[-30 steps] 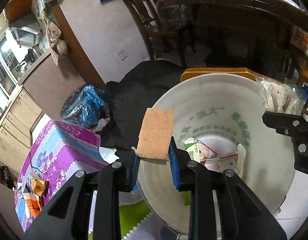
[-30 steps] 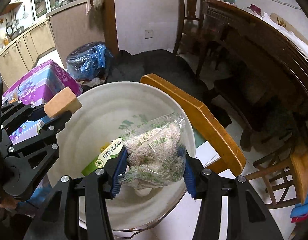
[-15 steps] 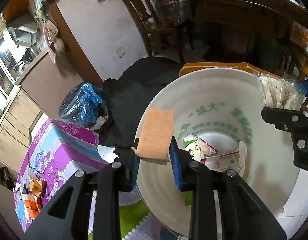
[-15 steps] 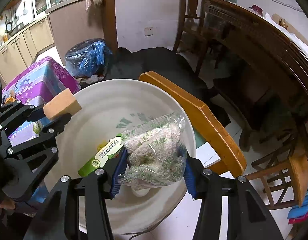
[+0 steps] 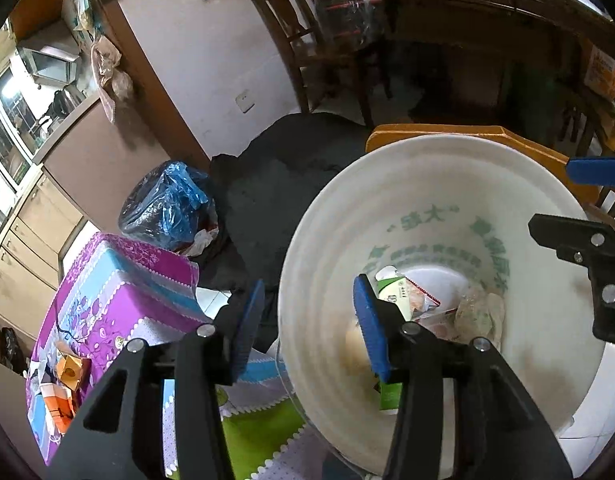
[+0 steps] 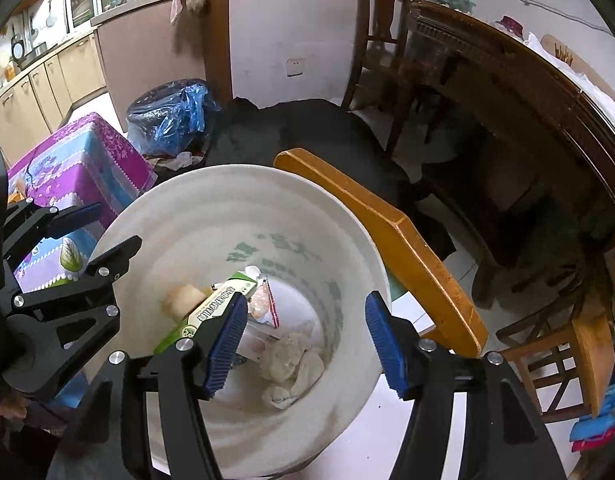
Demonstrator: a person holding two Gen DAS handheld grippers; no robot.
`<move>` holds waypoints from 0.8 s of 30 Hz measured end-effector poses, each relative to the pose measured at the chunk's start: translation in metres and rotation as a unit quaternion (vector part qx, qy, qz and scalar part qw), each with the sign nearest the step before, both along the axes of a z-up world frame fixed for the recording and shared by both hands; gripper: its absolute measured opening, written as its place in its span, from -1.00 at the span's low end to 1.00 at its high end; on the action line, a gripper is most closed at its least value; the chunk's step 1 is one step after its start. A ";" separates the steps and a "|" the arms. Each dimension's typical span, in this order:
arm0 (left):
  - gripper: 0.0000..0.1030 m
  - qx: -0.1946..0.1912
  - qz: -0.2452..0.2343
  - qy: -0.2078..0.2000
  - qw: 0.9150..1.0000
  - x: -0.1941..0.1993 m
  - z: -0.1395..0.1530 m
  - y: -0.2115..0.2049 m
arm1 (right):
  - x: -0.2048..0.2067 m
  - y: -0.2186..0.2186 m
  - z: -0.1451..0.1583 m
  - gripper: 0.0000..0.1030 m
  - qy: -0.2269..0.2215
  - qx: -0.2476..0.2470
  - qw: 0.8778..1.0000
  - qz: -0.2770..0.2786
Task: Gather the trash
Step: 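Open both grippers to drop the sponge and grain bag into the bucket, then move both grippers back toward the table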
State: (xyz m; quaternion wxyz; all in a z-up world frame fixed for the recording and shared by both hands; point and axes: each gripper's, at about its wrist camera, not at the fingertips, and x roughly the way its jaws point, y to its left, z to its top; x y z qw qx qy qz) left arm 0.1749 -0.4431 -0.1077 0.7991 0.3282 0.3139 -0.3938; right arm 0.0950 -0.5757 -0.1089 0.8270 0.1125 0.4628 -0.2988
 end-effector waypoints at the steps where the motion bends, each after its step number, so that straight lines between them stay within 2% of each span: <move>1: -0.13 0.000 0.000 0.000 1.000 0.000 0.000 0.000 | 0.000 0.000 0.000 0.21 0.000 0.000 1.000 -0.001; 7: -0.13 -0.004 -0.005 0.009 1.000 0.000 -0.001 0.002 | -0.002 -0.001 -0.002 0.21 0.003 0.003 1.000 -0.006; 11: -0.13 -0.027 -0.018 0.041 0.999 0.004 0.001 0.009 | -0.004 -0.001 -0.002 0.21 0.005 0.002 1.000 -0.009; 15: -0.13 -0.071 -0.052 0.080 0.993 0.005 0.003 0.024 | -0.007 0.001 -0.002 0.21 -0.001 0.002 1.000 -0.013; 21: -0.13 -0.117 -0.084 0.105 0.984 0.003 0.006 0.049 | -0.010 0.006 -0.001 0.21 -0.010 0.003 1.000 -0.013; 24: -0.13 -0.144 -0.099 0.125 0.977 0.003 0.009 0.063 | -0.011 0.011 -0.001 0.21 -0.013 0.004 1.000 -0.014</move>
